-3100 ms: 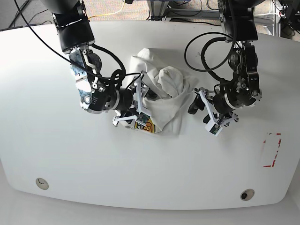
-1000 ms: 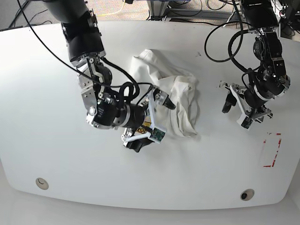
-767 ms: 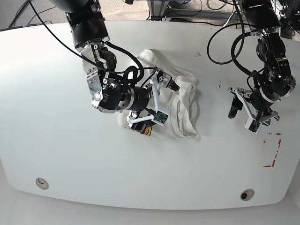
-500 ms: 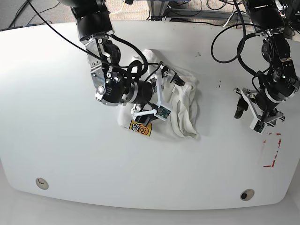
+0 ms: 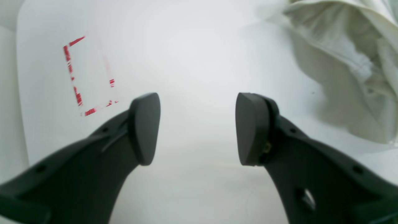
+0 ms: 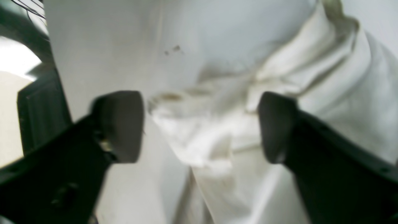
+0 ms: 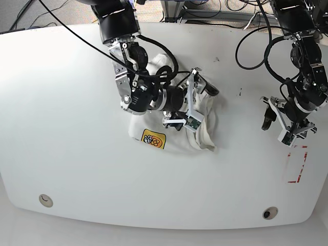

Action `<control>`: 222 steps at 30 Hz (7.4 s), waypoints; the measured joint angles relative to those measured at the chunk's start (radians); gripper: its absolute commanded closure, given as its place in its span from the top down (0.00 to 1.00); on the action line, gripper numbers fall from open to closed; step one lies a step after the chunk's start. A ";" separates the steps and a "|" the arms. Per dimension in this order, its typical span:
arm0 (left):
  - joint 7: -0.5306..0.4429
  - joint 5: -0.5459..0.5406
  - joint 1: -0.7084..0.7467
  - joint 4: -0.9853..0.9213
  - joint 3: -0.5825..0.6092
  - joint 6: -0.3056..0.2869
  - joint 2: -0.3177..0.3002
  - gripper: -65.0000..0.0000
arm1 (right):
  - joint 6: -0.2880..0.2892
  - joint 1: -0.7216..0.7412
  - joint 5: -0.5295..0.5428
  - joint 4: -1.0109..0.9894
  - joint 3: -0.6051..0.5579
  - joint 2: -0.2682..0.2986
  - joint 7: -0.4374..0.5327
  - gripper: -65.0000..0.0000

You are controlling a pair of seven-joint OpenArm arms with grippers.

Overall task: Layout the t-shirt on the table in an organized manner, then fold the t-shirt properly
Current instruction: 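Press and flatten the bundled shirt with the right gripper, then lower both grippers onto the shirt's edges beside the yellow patch, then grasp the folded shirt with both grippers and tuck its edges, then grasp the folded shirt with the left gripper and release the right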

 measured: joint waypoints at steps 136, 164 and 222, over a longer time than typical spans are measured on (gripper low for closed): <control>0.142 -0.069 -0.019 -0.213 0.407 0.057 0.352 0.33 | -0.005 0.133 0.098 -0.369 0.243 0.260 0.269 0.34; 0.041 -0.077 -0.154 -0.382 0.497 -0.018 0.038 0.33 | -0.005 -0.213 0.097 -0.085 0.142 0.278 0.376 0.30; -0.458 -0.137 0.083 -0.411 0.385 0.402 0.175 0.33 | 0.003 -0.233 0.109 0.216 0.505 0.411 0.227 0.30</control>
